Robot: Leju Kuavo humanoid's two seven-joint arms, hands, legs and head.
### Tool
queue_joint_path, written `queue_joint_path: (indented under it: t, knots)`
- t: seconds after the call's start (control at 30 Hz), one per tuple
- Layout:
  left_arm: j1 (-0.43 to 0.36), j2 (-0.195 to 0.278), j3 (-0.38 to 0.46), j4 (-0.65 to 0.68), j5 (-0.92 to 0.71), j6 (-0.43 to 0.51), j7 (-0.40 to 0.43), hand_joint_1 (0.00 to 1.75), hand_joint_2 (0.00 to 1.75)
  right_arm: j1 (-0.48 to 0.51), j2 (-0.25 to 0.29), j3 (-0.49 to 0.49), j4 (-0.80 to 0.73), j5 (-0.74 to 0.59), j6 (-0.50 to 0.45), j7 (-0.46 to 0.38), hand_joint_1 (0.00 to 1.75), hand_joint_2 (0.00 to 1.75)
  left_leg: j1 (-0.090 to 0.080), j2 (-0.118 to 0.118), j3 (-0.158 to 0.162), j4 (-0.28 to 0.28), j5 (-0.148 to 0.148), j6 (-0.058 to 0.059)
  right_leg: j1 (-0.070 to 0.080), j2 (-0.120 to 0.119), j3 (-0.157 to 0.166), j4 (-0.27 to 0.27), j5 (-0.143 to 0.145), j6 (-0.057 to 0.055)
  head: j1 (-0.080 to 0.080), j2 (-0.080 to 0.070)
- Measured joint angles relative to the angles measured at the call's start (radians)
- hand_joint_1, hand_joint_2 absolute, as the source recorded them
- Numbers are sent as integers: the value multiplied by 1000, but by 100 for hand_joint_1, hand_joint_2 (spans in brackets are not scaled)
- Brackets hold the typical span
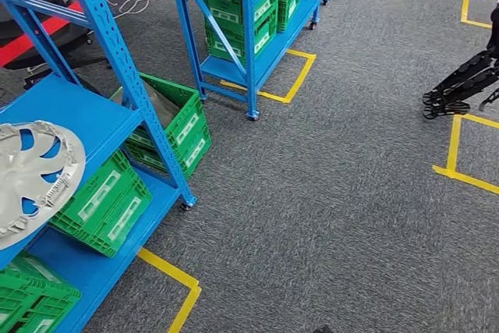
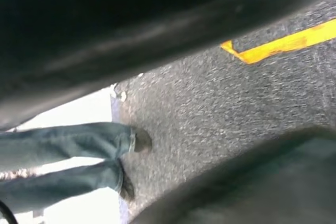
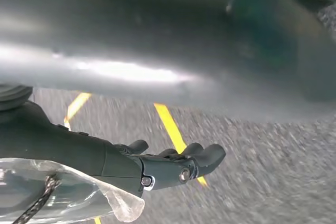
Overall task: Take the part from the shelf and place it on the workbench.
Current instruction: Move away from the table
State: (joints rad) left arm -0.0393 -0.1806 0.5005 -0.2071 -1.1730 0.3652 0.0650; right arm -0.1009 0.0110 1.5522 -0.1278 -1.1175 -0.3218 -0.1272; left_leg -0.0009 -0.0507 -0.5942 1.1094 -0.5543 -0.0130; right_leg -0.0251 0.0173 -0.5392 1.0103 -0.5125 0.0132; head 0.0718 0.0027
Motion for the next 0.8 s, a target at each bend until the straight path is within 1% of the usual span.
queue_joint_path:
  t: [0.03,0.07,0.1,0.13,0.17,0.2,0.23,0.27,0.3,0.33,0.37,0.4,0.43,0.47,0.5,0.53,0.57,0.6,0.63,0.67,0.7,0.73,0.77,0.8]
  knots:
    - [-2,0,0,0,0,0,0,0,0,1,0,0,0,10,-3,1,0,0,1,25,-35,68,-31,-5,1,-16,2,-1,-3,-4,-2,0]
    - [-4,0,0,0,-1,0,0,0,0,3,0,0,0,22,-6,2,0,0,3,36,-71,135,-55,-9,2,-32,5,-1,-6,-6,-3,0]
    - [-3,0,0,0,0,0,0,0,0,4,0,0,0,32,-8,3,0,0,4,40,-96,181,-64,-11,2,-48,7,-1,-9,-6,-3,0]
    - [-2,0,1,0,0,0,0,0,0,4,0,0,0,42,-10,4,0,0,6,43,-103,190,-54,-12,3,-62,11,-1,-13,-6,-3,0]
    - [0,0,2,0,2,0,0,0,0,4,0,0,0,49,-11,4,0,0,6,46,-90,159,-23,-11,3,-75,16,-1,-16,-6,-3,0]
    - [2,0,3,0,3,0,0,0,0,3,0,0,0,54,-13,4,0,0,5,56,-61,95,18,-8,3,-86,22,-1,-20,-4,-3,0]
    - [2,0,4,0,6,-1,0,0,0,2,0,0,0,58,-14,4,0,0,1,82,-26,25,50,-3,4,-97,26,-1,-25,-2,-3,0]
    - [0,1,5,0,8,-2,0,0,0,1,0,0,0,61,-16,3,0,0,-5,108,2,-35,71,4,6,-108,31,-1,-30,3,-3,0]
    - [-2,1,6,0,11,-3,0,0,0,1,0,0,0,64,-20,2,0,0,-10,128,18,-72,79,11,9,-120,35,-2,-34,8,-3,0]
    - [-4,1,7,0,13,-4,0,0,0,0,0,0,0,68,-23,2,0,0,-16,139,23,-86,76,17,11,-132,38,-4,-37,13,-4,0]
    - [-4,1,11,0,14,-5,1,0,0,-1,0,0,0,72,-25,2,0,0,-18,131,21,-91,76,22,13,-145,45,-6,-39,18,-4,0]
    - [-3,1,14,0,15,-5,1,0,0,-2,0,0,0,75,-27,2,0,0,-15,117,23,-96,79,28,12,-152,49,-9,-42,22,-4,0]
    - [-1,1,17,0,16,-6,2,0,0,-3,0,0,0,78,-28,2,0,0,-12,105,27,-101,82,33,12,-141,49,-3,-50,27,-3,0]
    - [-1,0,20,0,16,-6,3,0,0,-5,0,0,0,81,-28,1,0,0,-8,91,31,-107,85,40,11,-115,39,21,-67,30,-1,0]
    - [-2,0,21,0,17,-6,4,0,0,-5,0,0,0,82,-29,2,0,0,-5,78,35,-111,88,45,10,-81,16,70,-93,33,2,0]
    - [-4,-1,22,0,17,-7,5,0,0,-4,0,0,0,84,-29,2,0,0,-5,65,35,-112,88,48,10,-47,-17,138,-122,34,4,0]
    - [-5,-2,23,0,17,-8,5,0,0,-2,0,0,0,86,-30,3,0,0,-5,49,35,-112,88,50,10,-29,-56,210,-148,35,5,0]
    - [-5,-3,23,0,16,-10,5,0,0,1,0,0,0,89,-30,4,0,0,-6,34,35,-112,88,51,10,-21,-91,265,-160,35,5,0]
    - [-5,-3,23,0,16,-12,5,0,0,3,0,0,0,92,-32,4,0,0,-6,18,37,-111,87,52,9,-19,-112,285,-151,35,5,0]
    - [-4,-3,23,0,16,-14,6,0,0,4,0,1,0,97,-35,5,0,0,-6,2,39,-111,86,51,9,-17,-113,264,-120,35,5,0]
    - [-3,-4,23,0,15,-17,6,0,0,4,0,1,0,103,-40,6,0,0,-5,-14,42,-110,84,49,8,-12,-96,205,-75,33,5,0]
    - [-2,-4,23,0,14,-18,6,0,0,4,0,1,0,109,-46,7,0,0,-4,-28,44,-108,82,45,6,8,-69,134,-34,32,5,0]
    - [-3,-5,23,0,14,-19,6,0,0,3,0,1,0,116,-51,7,0,0,-4,-41,43,-104,79,40,2,34,-43,69,-7,31,5,0]
    - [-4,-5,23,0,14,-19,6,0,0,2,0,1,0,122,-56,7,0,0,-4,-53,40,-100,77,35,0,55,-25,28,5,28,5,0]
